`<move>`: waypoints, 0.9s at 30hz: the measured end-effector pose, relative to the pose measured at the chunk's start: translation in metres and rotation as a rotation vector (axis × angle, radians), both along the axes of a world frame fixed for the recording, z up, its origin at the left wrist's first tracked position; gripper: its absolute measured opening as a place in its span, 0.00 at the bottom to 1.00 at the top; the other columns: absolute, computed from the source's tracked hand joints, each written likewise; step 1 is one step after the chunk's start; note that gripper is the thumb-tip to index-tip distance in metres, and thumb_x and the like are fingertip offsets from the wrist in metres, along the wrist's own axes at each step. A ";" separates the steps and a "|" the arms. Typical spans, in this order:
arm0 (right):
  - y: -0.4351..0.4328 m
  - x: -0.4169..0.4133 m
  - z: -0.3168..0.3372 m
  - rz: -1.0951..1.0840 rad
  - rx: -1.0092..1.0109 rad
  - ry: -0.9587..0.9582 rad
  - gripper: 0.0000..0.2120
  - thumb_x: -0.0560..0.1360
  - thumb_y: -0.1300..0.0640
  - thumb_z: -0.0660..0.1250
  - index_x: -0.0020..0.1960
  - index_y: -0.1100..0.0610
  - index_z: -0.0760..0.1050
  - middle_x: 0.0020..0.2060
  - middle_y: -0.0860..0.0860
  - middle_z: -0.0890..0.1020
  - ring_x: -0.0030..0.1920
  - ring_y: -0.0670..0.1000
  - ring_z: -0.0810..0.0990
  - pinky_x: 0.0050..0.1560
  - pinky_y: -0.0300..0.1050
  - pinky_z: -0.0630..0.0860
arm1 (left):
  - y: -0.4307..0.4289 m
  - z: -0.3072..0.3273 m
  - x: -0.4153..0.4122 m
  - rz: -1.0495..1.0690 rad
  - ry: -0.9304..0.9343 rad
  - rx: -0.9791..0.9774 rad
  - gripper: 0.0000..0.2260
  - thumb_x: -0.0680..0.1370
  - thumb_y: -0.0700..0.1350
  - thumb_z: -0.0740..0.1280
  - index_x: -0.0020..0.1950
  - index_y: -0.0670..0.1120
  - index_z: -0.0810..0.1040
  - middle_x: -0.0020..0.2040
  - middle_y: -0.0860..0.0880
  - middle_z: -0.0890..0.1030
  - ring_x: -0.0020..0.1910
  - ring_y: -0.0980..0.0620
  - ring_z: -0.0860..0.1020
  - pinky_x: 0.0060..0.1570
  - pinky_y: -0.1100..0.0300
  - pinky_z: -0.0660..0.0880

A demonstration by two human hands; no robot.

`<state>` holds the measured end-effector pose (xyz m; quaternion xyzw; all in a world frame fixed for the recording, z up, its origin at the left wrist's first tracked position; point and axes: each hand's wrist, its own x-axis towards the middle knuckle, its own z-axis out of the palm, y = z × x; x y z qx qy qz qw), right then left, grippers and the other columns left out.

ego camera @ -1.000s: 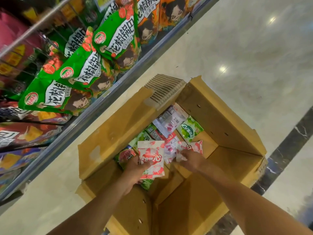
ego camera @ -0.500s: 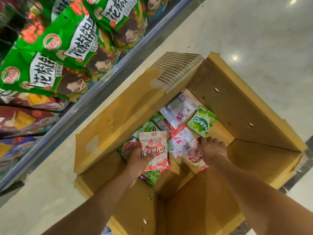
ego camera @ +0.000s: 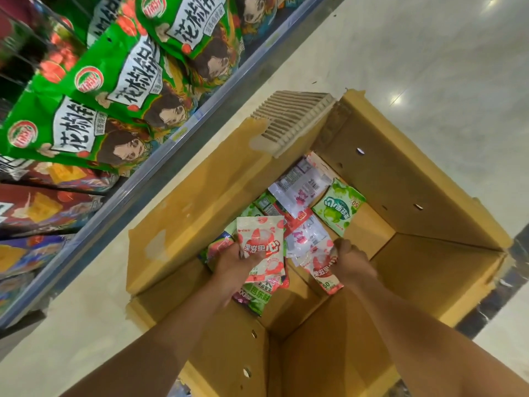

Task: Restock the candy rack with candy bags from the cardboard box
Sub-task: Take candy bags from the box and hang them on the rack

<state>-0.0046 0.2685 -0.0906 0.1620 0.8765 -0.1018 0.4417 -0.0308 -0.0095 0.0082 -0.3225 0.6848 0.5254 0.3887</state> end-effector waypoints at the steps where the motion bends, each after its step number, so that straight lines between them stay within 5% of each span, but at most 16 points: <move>1: 0.000 0.001 -0.001 0.019 0.013 0.024 0.24 0.78 0.53 0.68 0.69 0.53 0.63 0.56 0.53 0.79 0.54 0.55 0.80 0.48 0.50 0.81 | 0.000 -0.003 0.000 -0.006 0.007 -0.007 0.06 0.81 0.44 0.72 0.57 0.49 0.82 0.50 0.55 0.87 0.42 0.63 0.85 0.35 0.71 0.78; 4: 0.002 -0.004 0.003 0.040 -0.011 0.023 0.16 0.80 0.55 0.63 0.68 0.51 0.68 0.58 0.52 0.80 0.57 0.55 0.80 0.45 0.46 0.76 | -0.003 -0.003 0.002 -0.008 0.021 -0.015 0.06 0.81 0.43 0.72 0.58 0.49 0.82 0.51 0.55 0.87 0.45 0.61 0.86 0.39 0.68 0.80; 8: 0.002 -0.007 0.033 0.067 -0.022 0.023 0.26 0.81 0.60 0.62 0.76 0.44 0.65 0.64 0.50 0.78 0.60 0.54 0.79 0.53 0.49 0.80 | -0.004 0.014 0.002 -0.021 0.021 -0.011 0.07 0.81 0.44 0.73 0.59 0.51 0.83 0.54 0.54 0.88 0.53 0.54 0.86 0.49 0.59 0.82; 12: 0.002 -0.013 0.081 0.062 -0.067 0.006 0.27 0.82 0.58 0.63 0.78 0.44 0.61 0.61 0.50 0.81 0.57 0.54 0.82 0.42 0.44 0.76 | -0.003 0.049 -0.005 -0.054 -0.013 0.015 0.06 0.81 0.46 0.72 0.58 0.52 0.83 0.53 0.55 0.88 0.54 0.53 0.86 0.56 0.52 0.83; 17: 0.009 -0.033 0.171 -0.114 -0.163 0.071 0.19 0.80 0.50 0.69 0.67 0.53 0.70 0.53 0.51 0.84 0.50 0.52 0.83 0.45 0.44 0.78 | 0.000 0.132 -0.023 -0.072 0.038 -0.003 0.04 0.81 0.47 0.73 0.54 0.53 0.81 0.51 0.56 0.86 0.54 0.53 0.85 0.46 0.62 0.80; 22: -0.002 -0.049 0.292 -0.280 -0.276 0.217 0.17 0.81 0.52 0.69 0.67 0.57 0.73 0.57 0.53 0.84 0.50 0.52 0.82 0.46 0.40 0.75 | -0.005 0.237 -0.043 -0.076 0.088 0.025 0.10 0.81 0.44 0.73 0.61 0.49 0.80 0.54 0.55 0.85 0.52 0.58 0.83 0.44 0.66 0.77; 27: -0.027 -0.047 0.420 -0.473 -0.427 0.300 0.17 0.80 0.49 0.69 0.66 0.54 0.78 0.58 0.48 0.84 0.59 0.54 0.83 0.60 0.50 0.78 | -0.021 0.350 -0.053 -0.083 0.120 0.050 0.12 0.79 0.46 0.75 0.62 0.50 0.81 0.56 0.53 0.86 0.57 0.51 0.85 0.58 0.50 0.82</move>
